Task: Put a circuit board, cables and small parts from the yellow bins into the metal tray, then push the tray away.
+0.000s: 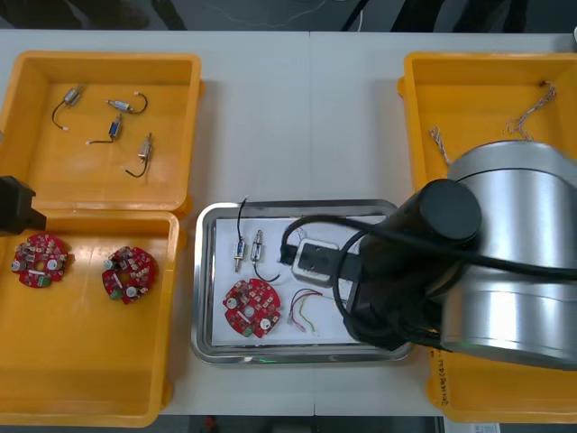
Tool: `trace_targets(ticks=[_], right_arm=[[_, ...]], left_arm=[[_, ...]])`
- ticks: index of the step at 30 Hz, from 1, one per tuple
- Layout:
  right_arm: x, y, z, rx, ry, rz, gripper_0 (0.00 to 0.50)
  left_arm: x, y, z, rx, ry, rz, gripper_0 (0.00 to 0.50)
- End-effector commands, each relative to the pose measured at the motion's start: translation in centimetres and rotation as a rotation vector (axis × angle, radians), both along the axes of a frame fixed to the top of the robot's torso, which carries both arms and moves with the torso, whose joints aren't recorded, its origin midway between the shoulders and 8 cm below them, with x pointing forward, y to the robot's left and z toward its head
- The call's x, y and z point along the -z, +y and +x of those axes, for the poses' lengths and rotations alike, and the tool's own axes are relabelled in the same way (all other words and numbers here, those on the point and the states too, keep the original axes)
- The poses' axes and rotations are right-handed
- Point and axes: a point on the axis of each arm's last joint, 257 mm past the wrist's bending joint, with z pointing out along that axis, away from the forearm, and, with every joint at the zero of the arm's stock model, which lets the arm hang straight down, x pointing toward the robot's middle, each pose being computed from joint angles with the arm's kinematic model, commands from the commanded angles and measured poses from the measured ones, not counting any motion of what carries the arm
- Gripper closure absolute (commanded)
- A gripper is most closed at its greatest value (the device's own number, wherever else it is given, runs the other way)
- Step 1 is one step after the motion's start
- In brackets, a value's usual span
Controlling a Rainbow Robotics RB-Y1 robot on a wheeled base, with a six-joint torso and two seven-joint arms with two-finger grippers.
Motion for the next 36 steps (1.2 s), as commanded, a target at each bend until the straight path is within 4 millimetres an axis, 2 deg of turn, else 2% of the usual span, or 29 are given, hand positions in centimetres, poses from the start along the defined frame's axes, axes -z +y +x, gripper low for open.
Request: trace_targets(ticks=[1, 4, 8, 18, 24, 36], right_arm=[[0.4, 3.6, -0.1, -0.138, -0.031, -0.005, 0.000], [1.6, 5.3, -0.4, -0.221, -0.038, -0.007, 0.000], [2.9, 6.2, -0.6, -0.298, -0.048, -0.027, 0.000], [6.5, 6.7, -2.3, -0.358, -0.015, -0.101, 0.000], [7.6, 7.5, -2.9, -0.350, 0.016, -0.101, 0.000], [9.7, 8.2, -2.9, -0.331, -0.006, -0.119, 0.000]], left_arm=[[-1.7, 2.0, -0.4, 0.053, -0.029, 0.099, 0.000], [-1.7, 2.1, -0.4, 0.054, -0.029, 0.099, 0.000], [-1.7, 2.1, -0.4, 0.054, -0.029, 0.099, 0.000], [-1.7, 2.1, -0.4, 0.054, -0.029, 0.099, 0.000], [-1.7, 2.1, -0.4, 0.054, -0.029, 0.099, 0.000], [-1.7, 2.1, -0.4, 0.054, -0.029, 0.099, 0.000]])
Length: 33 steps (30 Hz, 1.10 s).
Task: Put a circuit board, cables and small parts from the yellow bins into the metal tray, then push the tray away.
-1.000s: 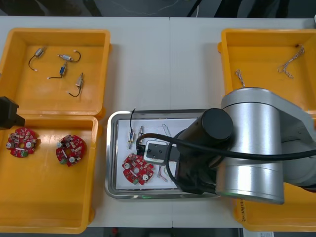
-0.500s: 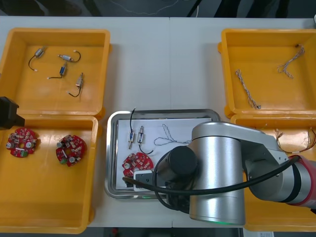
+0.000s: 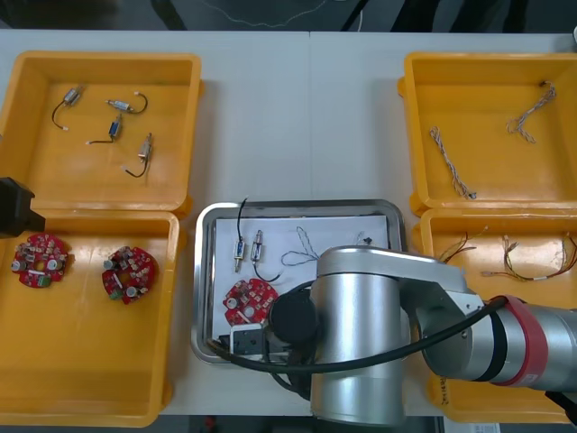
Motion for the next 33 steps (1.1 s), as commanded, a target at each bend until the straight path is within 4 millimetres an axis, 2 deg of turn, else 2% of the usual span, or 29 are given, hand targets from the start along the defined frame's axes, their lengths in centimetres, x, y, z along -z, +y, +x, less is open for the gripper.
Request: trace_targets(ticks=[1, 10, 21, 29, 33], right_arm=[[0.4, 1.7, -1.0, -0.019, 0.005, 0.030, 0.000], [2.4, 1.8, -1.2, 0.004, -0.020, 0.049, 0.000], [4.0, 0.8, -2.2, 0.023, -0.027, 0.018, 0.000], [5.0, 0.2, -1.8, 0.068, -0.021, -0.008, 0.000], [5.1, 0.7, -1.7, 0.082, -0.022, -0.003, 0.000]], left_arm=[[-1.8, 2.0, -0.3, 0.055, -0.030, 0.096, 0.000], [-1.8, 2.0, -0.3, 0.055, -0.030, 0.096, 0.000], [-1.8, 2.0, -0.3, 0.055, -0.030, 0.096, 0.000], [-1.8, 2.0, -0.3, 0.055, -0.030, 0.096, 0.000], [-1.8, 2.0, -0.3, 0.055, -0.030, 0.096, 0.000]])
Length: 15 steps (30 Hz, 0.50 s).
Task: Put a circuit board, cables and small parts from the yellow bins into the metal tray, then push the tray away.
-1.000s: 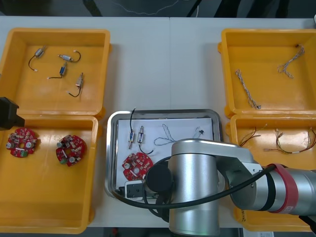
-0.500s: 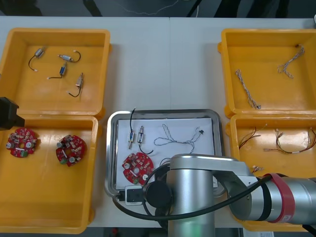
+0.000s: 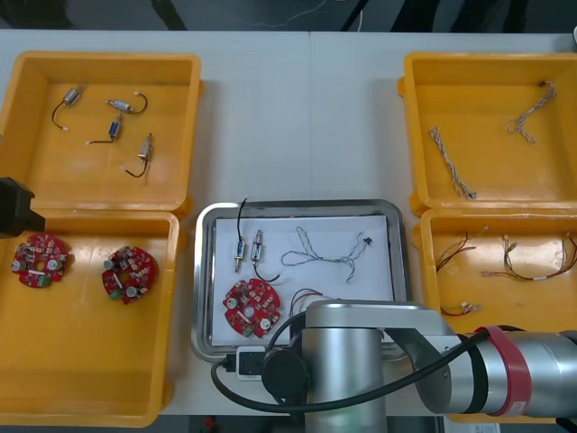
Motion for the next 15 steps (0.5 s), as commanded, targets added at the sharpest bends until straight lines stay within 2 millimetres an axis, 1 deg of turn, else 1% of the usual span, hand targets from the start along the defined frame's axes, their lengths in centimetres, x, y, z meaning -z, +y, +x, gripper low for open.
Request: trace_targets(ticks=[1, 5, 15], right_arm=[[0.25, 1.80, -1.34, 0.016, 0.015, 0.035, 0.000], [0.27, 2.11, -1.64, 0.022, 0.021, 0.042, 0.000], [0.76, 1.52, -1.38, 0.032, -0.026, 0.028, 0.000]], left_arm=[[-1.76, 1.95, -0.28, 0.054, -0.030, 0.096, 0.000], [-1.76, 1.95, -0.28, 0.054, -0.030, 0.096, 0.000], [-1.76, 1.95, -0.28, 0.054, -0.030, 0.096, 0.000]])
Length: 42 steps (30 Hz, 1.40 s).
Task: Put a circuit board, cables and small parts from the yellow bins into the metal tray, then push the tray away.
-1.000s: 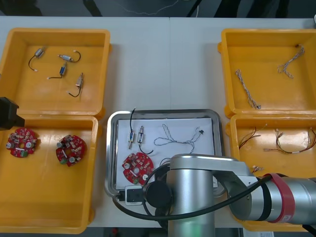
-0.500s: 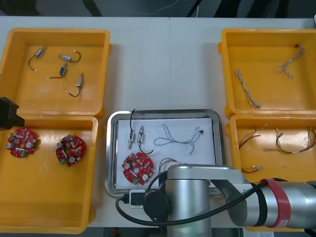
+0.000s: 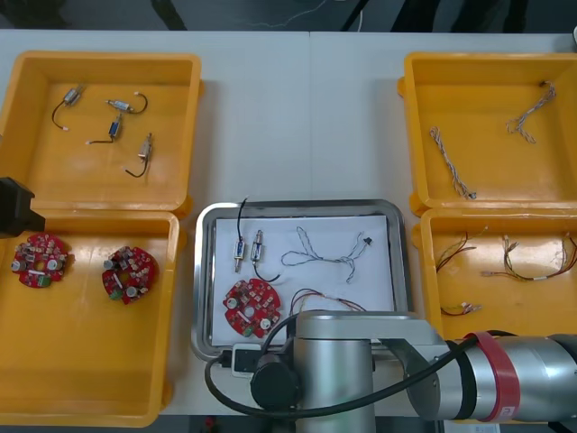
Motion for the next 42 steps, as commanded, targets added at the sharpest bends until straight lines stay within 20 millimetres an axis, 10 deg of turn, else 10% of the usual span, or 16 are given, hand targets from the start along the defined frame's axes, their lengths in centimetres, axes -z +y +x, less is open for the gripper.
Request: trace_targets(ticks=[1, 20, 23, 27, 42], right_arm=[[0.5, 0.9, -1.7, -0.005, 0.015, 0.016, 0.000], [0.7, 0.8, -1.8, 0.015, 0.006, 0.024, 0.010], [0.7, 0.9, -1.8, 0.019, 0.006, 0.029, 0.252], [0.7, 1.0, -1.8, 0.024, 0.001, 0.033, 0.419], [0.4, 0.8, -0.8, 0.015, -0.049, 0.028, 0.486]], left_arm=[[-1.8, 2.0, -0.3, 0.054, -0.030, 0.096, 0.000], [-1.8, 2.0, -0.3, 0.054, -0.030, 0.096, 0.000], [-1.8, 2.0, -0.3, 0.054, -0.030, 0.096, 0.000], [-1.8, 2.0, -0.3, 0.054, -0.030, 0.096, 0.000], [-1.8, 2.0, -0.3, 0.054, -0.030, 0.096, 0.000]])
